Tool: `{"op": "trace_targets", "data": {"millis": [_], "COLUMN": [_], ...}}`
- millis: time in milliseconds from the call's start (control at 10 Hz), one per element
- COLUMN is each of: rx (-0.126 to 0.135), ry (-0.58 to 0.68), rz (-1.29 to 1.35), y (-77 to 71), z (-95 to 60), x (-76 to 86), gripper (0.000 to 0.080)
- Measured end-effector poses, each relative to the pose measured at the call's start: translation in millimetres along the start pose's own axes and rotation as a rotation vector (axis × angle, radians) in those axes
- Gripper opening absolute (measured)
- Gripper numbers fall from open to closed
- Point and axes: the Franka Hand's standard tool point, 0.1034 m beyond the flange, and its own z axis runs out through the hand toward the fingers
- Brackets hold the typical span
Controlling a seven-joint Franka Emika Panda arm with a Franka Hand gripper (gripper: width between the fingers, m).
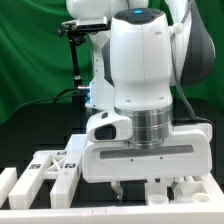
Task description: Assemble chair
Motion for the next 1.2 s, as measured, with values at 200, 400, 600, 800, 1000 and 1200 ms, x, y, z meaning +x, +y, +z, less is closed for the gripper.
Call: {"op": "trace_targets", "data": {"millis": [200, 400, 600, 800, 1000, 1200], "rx": [0.000, 0.003, 0.006, -0.007, -0.001, 0.000], "ry": [-0.001, -0.043, -0.117, -0.246, -0.341, -0.469], "rz": [-0.001, -0.011, 0.002, 0.009, -0.017, -0.019], "y": [0.6, 12.5, 11.7, -1.3, 0.3, -1.0], "z": [-0.9, -28.6, -46.8, -53.0, -49.8, -47.2], "x": [0.0, -8.6, -29.1, -48.5, -42.7, -46.8], "gripper": [0.0649, 0.0649, 0.0649, 0.0649, 0.0649, 0.0649]}}
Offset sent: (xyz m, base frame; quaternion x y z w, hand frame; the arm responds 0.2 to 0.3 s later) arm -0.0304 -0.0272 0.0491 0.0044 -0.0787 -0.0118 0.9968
